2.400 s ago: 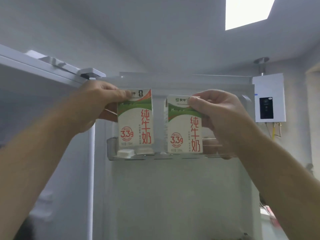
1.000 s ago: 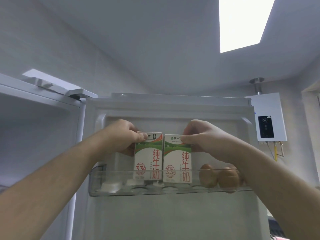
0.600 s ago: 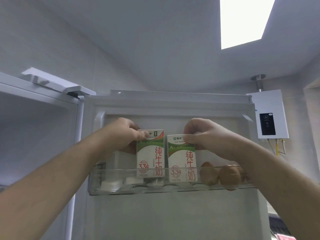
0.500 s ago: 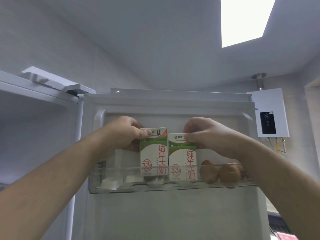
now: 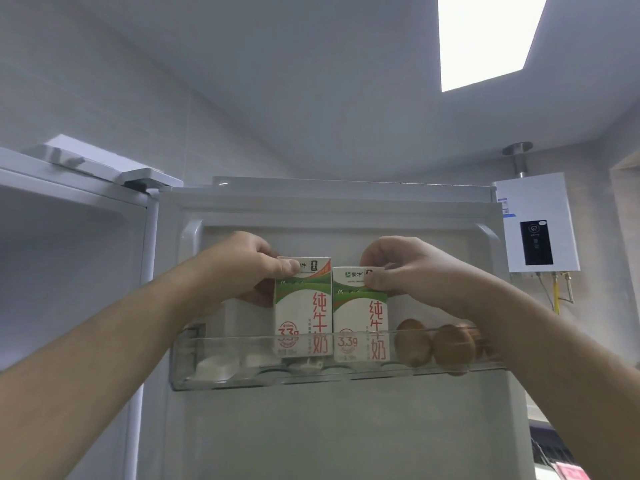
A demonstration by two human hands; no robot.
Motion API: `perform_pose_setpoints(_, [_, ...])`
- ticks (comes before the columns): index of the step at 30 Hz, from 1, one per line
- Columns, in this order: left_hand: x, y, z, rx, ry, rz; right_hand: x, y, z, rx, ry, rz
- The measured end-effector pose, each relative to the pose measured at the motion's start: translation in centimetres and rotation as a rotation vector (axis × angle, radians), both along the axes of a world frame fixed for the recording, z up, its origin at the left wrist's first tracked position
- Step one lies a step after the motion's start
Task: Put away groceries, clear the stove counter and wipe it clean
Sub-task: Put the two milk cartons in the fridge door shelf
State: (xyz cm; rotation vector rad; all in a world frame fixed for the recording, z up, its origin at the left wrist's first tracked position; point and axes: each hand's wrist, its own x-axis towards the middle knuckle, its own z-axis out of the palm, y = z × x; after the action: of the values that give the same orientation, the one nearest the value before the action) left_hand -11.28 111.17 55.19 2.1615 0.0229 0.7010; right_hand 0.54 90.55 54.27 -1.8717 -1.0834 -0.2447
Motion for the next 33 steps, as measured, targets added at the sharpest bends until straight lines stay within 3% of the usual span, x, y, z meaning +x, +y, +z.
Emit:
perform_pose_setpoints(26, [-2.1, 1.1, -0.9, -0.070, 0.078, -0.137, 1.0, 0.3, -0.4, 0.034, 0.018, 0.077])
perform_pose_setpoints(33, [-1.9, 0.3, -1.2, 0.044, 0.022, -0.079, 0.9, 0.4, -0.5, 0.032, -0.009, 0.098])
